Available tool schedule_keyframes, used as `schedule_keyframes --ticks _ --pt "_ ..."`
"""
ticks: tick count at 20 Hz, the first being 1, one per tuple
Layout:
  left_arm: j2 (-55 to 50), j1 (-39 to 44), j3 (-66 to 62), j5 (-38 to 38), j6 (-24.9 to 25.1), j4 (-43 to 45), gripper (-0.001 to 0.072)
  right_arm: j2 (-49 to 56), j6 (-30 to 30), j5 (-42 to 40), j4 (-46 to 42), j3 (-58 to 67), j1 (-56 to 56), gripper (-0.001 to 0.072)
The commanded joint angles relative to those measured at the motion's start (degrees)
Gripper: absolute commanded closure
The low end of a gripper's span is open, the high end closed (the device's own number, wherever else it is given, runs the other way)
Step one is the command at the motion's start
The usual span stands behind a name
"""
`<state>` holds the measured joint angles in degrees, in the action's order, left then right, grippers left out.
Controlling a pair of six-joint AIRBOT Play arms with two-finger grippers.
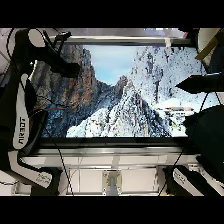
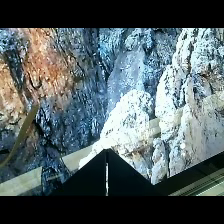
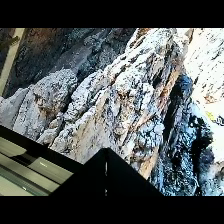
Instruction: Fold the clothes and pants, and hang the long-sleeved shirts on hangers.
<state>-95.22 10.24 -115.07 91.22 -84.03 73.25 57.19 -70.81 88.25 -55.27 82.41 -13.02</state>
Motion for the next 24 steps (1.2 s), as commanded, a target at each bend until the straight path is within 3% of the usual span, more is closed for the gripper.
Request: schedule_keyframes --ticks 1,5,6,8,9,10,11,12,13,14,15,16,24 --pt "-0.52 0.0 -0.02 -1.73 0.04 0.02 0.0696 0.04 -0.02 -8.09 0.0 0.07 0.07 0.0702" --pt "-2.56 -0.07 -0.02 -2.03 0.04 1.46 0.0696 0.07 -0.02 -19.87 -0.02 0.07 0.07 0.0702" --pt "-3.17 -0.11 -0.02 -2.1 1.14 5.57 0.0685 0.07 -0.11 -20.98 0.0 0.07 0.07 0.0702" --pt "-3.65 -0.74 -0.02 -1.7 1.73 22.32 0.0602 0.04 -0.22 -20.57 0.04 0.07 0.07 0.0702" --pt "-3.5 -1.95 -0.02 -1.44 0.74 30.27 0.0487 0.07 -0.2 -20.04 0.02 0.07 0.07 0.0702" --pt "-3.23 -4.11 -0.02 -1.05 -2.4 36.52 0.0273 0.02 -0.2 -19.85 0.0 0.07 0.07 0.0702" --pt "-2.99 -6.73 -0.02 0.37 -4.48 40.59 0.012 -0.02 -0.2 -20.0 0.02 0.07 0.07 0.0702" --pt "-2.91 -10.12 -0.02 2.82 -5.22 43.23 0.0098 0.0 -0.17 -20.33 0.0 0.07 0.07 0.0698" --pt "-2.91 -13.66 -0.02 4.72 -5.33 43.5 0.0097 0.0 -0.17 -20.28 -0.04 0.07 0.07 0.0634" --pt "-2.91 -17.57 -0.02 5.9 -7.26 43.01 0.0097 0.0 -0.15 -20.17 -0.04 0.07 0.07 0.0484" --pt "-2.93 -20.92 -0.02 6.14 -9.16 42.49 0.0097 0.0 -0.15 -20.22 0.0 0.07 0.09 0.0248" --pt "-2.97 -24.24 -0.02 5.88 -9.86 40.65 0.0097 0.0 -0.15 -20.26 0.0 0.07 0.09 0.0161" --pt "-9.86 -38.07 -0.02 2.01 -9.66 34.45 0.0098 0.0 -0.28 -20.96 0.09 0.07 0.07 0.0162"
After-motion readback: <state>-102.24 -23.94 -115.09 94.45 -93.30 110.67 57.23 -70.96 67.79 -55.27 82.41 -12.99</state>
